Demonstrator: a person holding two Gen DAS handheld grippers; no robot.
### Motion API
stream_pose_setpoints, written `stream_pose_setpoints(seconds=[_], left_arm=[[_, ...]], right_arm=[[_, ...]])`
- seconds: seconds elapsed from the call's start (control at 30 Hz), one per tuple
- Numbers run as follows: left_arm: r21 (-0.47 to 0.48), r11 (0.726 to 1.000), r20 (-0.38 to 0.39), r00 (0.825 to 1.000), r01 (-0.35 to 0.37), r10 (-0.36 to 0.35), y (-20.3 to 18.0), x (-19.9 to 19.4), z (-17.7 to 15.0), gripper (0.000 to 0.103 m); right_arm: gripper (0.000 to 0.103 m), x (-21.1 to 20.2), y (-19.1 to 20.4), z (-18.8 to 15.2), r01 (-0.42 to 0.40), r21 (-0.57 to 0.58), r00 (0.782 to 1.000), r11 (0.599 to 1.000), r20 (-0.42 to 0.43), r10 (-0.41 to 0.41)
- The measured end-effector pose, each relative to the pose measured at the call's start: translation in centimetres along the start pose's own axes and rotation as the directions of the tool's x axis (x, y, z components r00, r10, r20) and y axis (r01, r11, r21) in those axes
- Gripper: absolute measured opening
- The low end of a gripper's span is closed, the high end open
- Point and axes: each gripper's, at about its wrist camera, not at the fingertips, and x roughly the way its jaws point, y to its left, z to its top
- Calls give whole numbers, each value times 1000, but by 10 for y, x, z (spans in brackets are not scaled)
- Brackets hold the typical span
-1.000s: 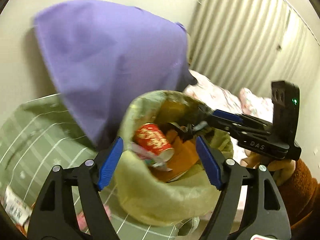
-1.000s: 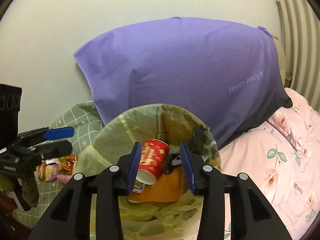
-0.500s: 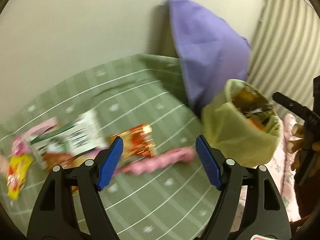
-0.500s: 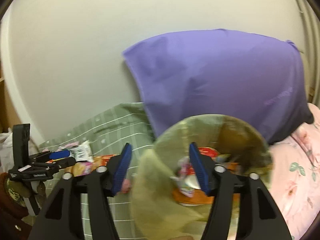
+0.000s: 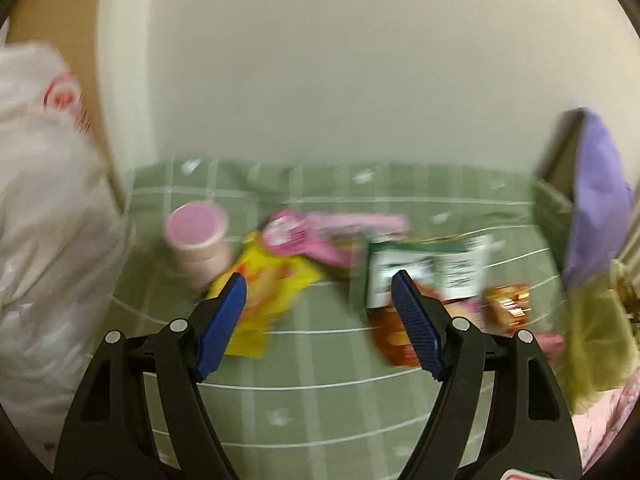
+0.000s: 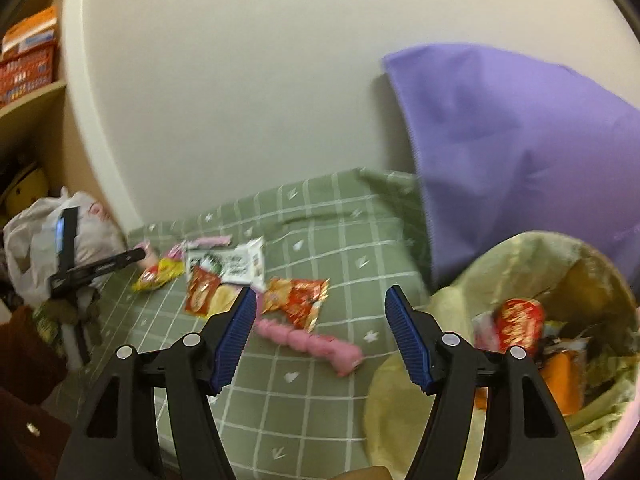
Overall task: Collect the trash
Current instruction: 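Grasp the yellow wafer wrapper with left tool while right tool grasps red snack packet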
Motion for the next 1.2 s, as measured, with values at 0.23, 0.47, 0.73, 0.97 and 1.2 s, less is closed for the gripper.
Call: stream_pose_setpoints(seconds=[0.23, 0.47, 0.73, 0.97, 1.2], left_arm=[[-16, 996, -54, 995, -90, 89, 37, 46, -1, 71], [-72, 997, -174, 985, -27, 14, 49, 77, -13, 44], [-34, 999, -186, 983, -4, -2, 34, 51, -34, 13], [-4, 992, -225, 966, 128, -126, -4, 19, -57, 12], [14, 988, -278, 950, 152, -142, -27, 9, -72, 16]], right_arm=[[63, 19, 9, -17, -5, -21, 995, 1000, -99, 3], [63, 42, 12, -32, -25, -28, 981, 999, -192, 20], [63, 80, 24, -35, -68, -69, 969, 995, -241, 49], [63, 111, 25, -18, -65, -69, 973, 995, -226, 48], [63, 168, 15, -6, -76, -35, 958, 996, -278, 64]])
